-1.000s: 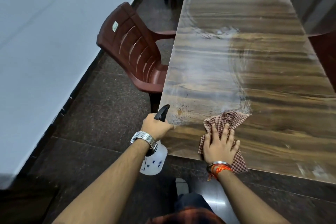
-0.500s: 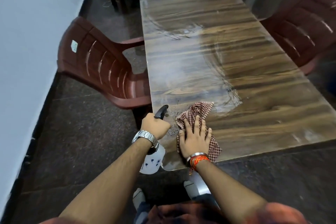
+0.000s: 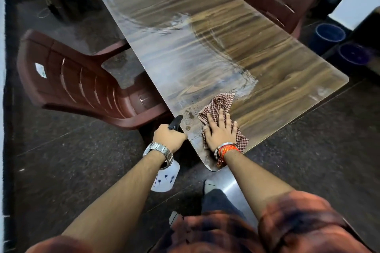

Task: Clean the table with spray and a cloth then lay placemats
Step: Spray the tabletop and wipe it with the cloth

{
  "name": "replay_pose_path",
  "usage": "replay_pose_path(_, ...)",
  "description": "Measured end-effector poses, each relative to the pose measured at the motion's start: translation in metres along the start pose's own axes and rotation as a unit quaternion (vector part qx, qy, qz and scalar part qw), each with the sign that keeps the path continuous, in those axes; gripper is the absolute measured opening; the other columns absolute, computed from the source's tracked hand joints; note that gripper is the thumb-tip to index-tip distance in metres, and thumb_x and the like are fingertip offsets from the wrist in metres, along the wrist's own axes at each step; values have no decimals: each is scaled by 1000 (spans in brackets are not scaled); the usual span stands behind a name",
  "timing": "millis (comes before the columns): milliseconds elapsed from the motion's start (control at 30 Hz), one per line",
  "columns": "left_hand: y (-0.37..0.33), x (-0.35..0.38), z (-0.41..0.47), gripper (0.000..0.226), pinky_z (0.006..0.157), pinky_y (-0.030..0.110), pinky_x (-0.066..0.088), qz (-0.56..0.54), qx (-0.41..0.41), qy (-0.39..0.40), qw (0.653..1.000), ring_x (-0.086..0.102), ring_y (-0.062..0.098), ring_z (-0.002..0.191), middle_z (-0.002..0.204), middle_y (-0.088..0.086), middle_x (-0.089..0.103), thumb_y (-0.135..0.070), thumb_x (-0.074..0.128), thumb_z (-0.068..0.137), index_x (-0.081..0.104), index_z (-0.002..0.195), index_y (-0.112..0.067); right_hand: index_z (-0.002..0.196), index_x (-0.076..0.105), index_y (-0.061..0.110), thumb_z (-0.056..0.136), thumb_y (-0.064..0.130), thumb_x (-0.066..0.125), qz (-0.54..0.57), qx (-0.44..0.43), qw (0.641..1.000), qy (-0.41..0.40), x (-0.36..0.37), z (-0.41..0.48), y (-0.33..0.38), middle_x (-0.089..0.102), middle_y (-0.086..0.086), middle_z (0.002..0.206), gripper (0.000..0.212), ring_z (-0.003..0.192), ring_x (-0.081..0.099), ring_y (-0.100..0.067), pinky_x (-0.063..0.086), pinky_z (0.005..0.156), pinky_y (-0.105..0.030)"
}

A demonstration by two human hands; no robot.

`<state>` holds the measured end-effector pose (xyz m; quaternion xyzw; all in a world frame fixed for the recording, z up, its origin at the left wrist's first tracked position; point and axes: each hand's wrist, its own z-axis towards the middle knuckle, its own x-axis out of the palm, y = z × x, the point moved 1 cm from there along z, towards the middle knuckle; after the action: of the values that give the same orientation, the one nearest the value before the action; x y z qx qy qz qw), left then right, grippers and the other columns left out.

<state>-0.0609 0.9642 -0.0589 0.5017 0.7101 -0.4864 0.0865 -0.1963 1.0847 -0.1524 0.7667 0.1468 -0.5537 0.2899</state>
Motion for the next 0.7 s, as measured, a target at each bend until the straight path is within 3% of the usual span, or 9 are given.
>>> replay_pose_path(100, -1, -4, 13, 22, 53, 24, 43, -6, 3, 8, 1000, 57, 21, 58, 66, 3, 65, -23, 77, 70, 69, 77, -3, 146, 20, 47, 95, 54, 30, 4, 16, 1000, -13, 2, 0, 3, -2, 2, 161, 52, 147, -1, -25, -2, 116, -51)
replay_pose_path(167, -8, -6, 23, 25, 53, 24, 44, -4, 10, 23, 1000, 57, 21, 58, 65, 2, 65, -25, 78, 69, 71, 80, -4, 142, 32, 47, 92, 54, 36, 15, 31, 998, -50, 3, -1, 4, 14, 1, 160, 51, 146, 11, -24, 6, 117, -50)
replay_pose_path(267, -23, -9, 43, 25, 50, 23, 41, 33, 24, 43, 998, 56, 20, 56, 63, 2, 61, -24, 80, 68, 65, 72, -5, 127, 52, 43, 82, 52, 48, 33, 57, 988, -139, 5, 4, 10, 41, -2, 146, 45, 135, 34, -26, 21, 111, -48)
replay_pose_path(333, -36, -14, 55, 21, 45, 21, 38, 56, 33, 38, 997, 52, 19, 55, 62, 0, 56, -18, 76, 71, 56, 66, -10, 118, 56, 37, 78, 49, 52, 25, 73, 982, -174, 7, 8, 16, 48, -5, 137, 42, 127, 41, -29, 26, 108, -49)
replay_pose_path(433, -54, -23, 80, 24, 44, 22, 34, 73, 43, 29, 996, 48, 21, 56, 63, 2, 53, -15, 73, 71, 50, 65, -11, 117, 57, 28, 79, 47, 51, 15, 106, 975, -196, 13, 18, 30, 49, -9, 137, 42, 127, 40, -32, 26, 109, -51)
replay_pose_path(567, -75, -38, 113, 26, 44, 22, 36, 94, 53, 38, 993, 53, 21, 56, 63, 3, 57, -22, 80, 69, 57, 67, -9, 129, 54, 24, 86, 50, 45, 10, 122, 972, -199, 20, 42, 52, 39, -15, 147, 51, 135, 32, -37, 20, 112, -54)
replay_pose_path(700, -87, -48, 133, 17, 41, 20, 30, 126, 62, 25, 990, 43, 19, 48, 61, 2, 51, -9, 62, 74, 48, 64, -11, 139, 46, 25, 89, 53, 36, 20, 158, 971, -180, 20, 67, 71, 29, -18, 153, 59, 141, 23, -38, 15, 114, -54)
